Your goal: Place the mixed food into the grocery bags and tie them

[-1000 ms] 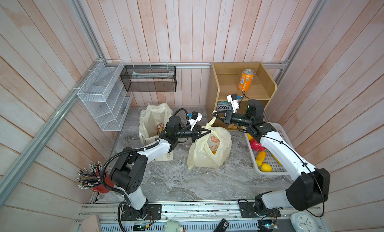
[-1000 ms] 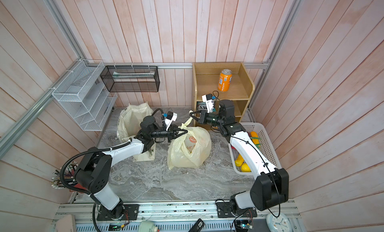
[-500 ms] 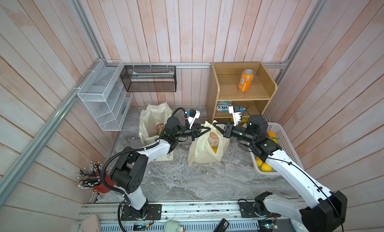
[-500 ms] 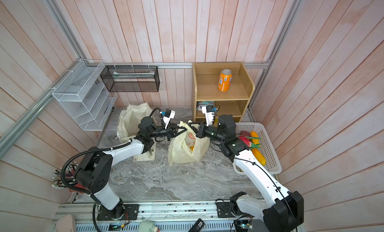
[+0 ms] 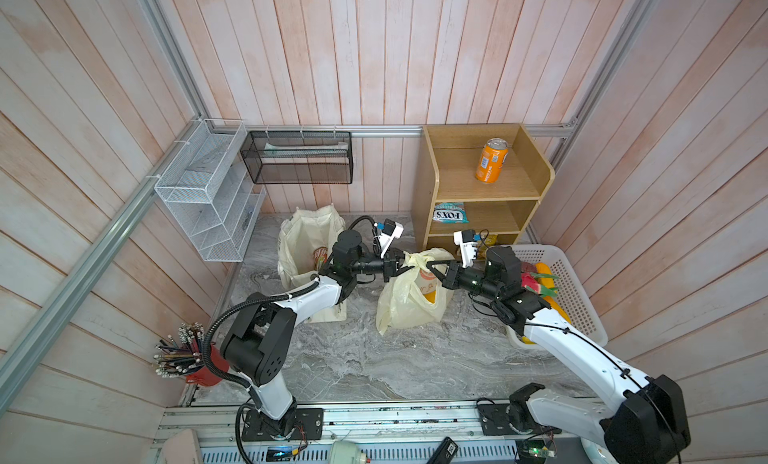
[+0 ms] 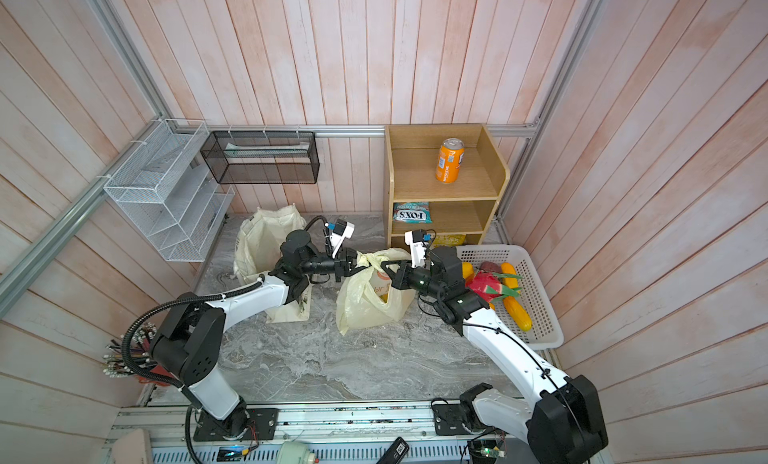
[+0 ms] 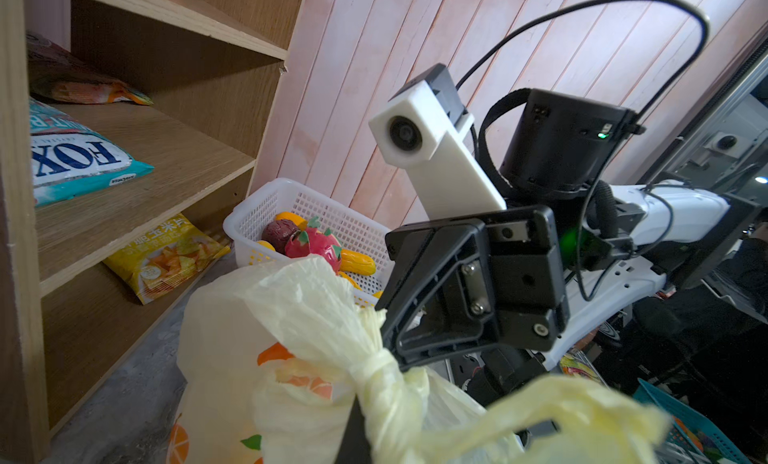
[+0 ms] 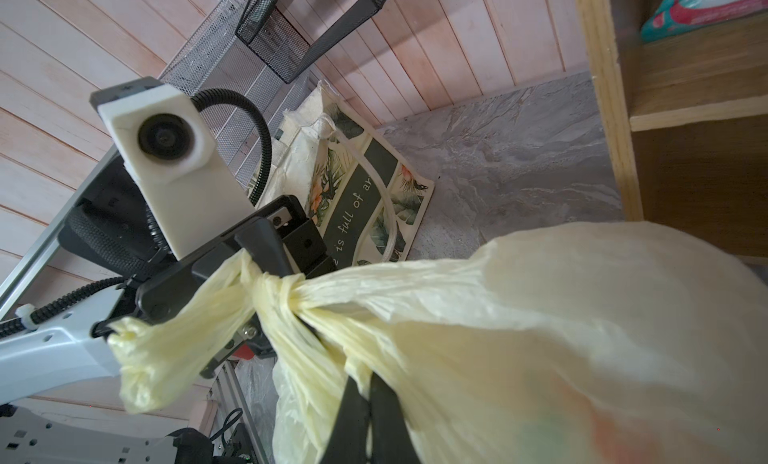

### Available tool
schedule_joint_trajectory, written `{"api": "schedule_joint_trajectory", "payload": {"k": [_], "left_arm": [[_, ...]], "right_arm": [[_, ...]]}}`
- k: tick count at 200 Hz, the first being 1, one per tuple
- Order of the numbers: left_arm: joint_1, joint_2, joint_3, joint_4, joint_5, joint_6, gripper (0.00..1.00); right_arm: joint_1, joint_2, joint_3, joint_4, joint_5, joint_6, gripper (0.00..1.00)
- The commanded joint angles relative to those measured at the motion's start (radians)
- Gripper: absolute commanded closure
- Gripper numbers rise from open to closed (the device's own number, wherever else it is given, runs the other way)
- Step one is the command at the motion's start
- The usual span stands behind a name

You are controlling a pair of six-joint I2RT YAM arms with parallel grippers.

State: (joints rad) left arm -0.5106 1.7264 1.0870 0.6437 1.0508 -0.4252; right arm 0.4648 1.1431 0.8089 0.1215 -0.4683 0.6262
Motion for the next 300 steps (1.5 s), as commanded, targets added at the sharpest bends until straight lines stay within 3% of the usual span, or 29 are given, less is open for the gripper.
{"api": "schedule_joint_trajectory", "payload": {"k": [1, 74, 110, 170, 246, 300], "left_arm": [[0.015, 0.005, 0.053, -0.027, 0.085, 0.035, 1.0], [0.016, 0.022, 0.108, -0.149, 0.198, 0.057, 0.77], [0.018, 0.033, 0.132, -0.212, 0.232, 0.083, 0.73], [0.014, 0.043, 0.134, -0.153, 0.189, 0.045, 0.68], [-0.005, 0.043, 0.116, -0.135, 0.056, 0.062, 0.69], [-0.017, 0.02, 0.105, -0.148, -0.043, 0.1, 1.0]], "right_arm": [[-0.008, -0.006, -0.029, -0.006, 0.025, 0.011, 1.0], [-0.008, 0.024, -0.018, 0.01, 0.0, 0.018, 1.0], [-0.008, 0.037, -0.002, 0.01, -0.003, 0.015, 1.0], [0.014, 0.05, 0.001, 0.029, -0.044, 0.009, 1.0], [0.035, 0.042, -0.013, 0.027, -0.023, 0.013, 1.0], [0.037, 0.038, -0.028, 0.033, -0.026, 0.027, 1.0]]}}
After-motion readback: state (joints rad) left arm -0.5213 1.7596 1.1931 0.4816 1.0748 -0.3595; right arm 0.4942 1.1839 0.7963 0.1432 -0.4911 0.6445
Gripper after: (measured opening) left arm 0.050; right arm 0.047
